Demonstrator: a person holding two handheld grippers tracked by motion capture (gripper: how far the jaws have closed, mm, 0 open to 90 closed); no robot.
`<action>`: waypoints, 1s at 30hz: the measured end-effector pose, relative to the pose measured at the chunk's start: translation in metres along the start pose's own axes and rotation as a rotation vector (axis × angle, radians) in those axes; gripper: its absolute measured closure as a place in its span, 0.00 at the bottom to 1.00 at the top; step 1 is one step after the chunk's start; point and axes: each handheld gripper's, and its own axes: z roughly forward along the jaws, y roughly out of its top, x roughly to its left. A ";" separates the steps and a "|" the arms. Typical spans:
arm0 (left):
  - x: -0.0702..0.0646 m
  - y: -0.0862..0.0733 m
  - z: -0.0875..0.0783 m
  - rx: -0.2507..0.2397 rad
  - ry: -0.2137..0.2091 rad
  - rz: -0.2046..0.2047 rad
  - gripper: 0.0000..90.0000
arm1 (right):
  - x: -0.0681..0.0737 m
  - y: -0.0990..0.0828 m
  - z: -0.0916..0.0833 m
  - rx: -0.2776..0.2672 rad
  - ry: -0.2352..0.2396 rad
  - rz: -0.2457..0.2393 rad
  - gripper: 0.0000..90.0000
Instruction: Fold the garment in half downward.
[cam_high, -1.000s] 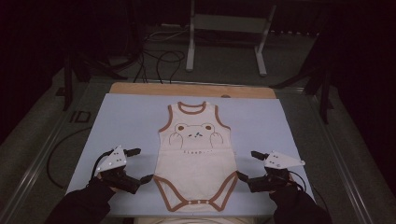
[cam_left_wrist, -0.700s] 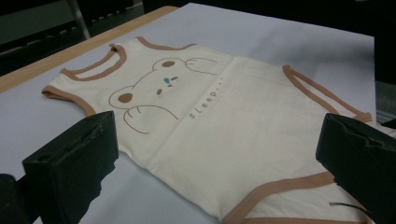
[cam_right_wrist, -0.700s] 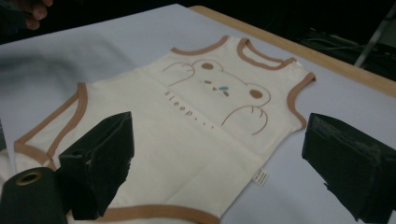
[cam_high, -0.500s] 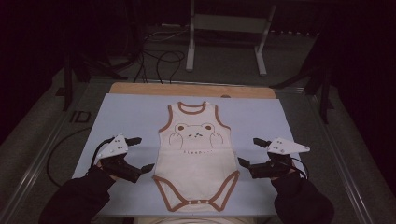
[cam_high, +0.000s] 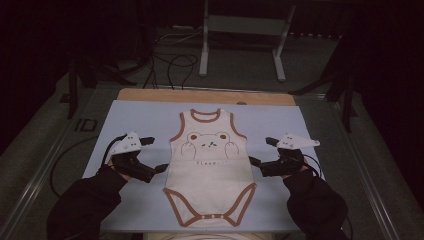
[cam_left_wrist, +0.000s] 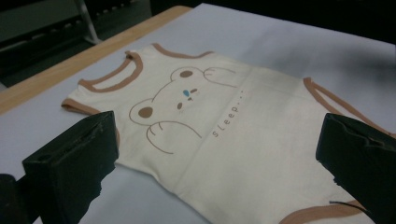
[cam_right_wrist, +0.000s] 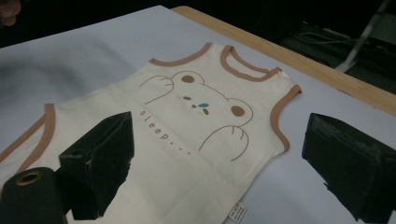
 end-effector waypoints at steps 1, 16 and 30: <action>0.000 0.000 0.000 0.000 0.000 0.000 0.00 | 0.000 0.000 0.000 0.000 0.000 0.000 0.10; 0.015 -0.014 0.031 0.074 0.034 -0.066 0.00 | -0.024 -0.014 0.037 0.074 -0.009 0.053 0.10; 0.022 -0.029 0.071 0.191 0.041 -0.088 0.00 | -0.036 -0.037 0.063 0.155 -0.008 0.079 0.10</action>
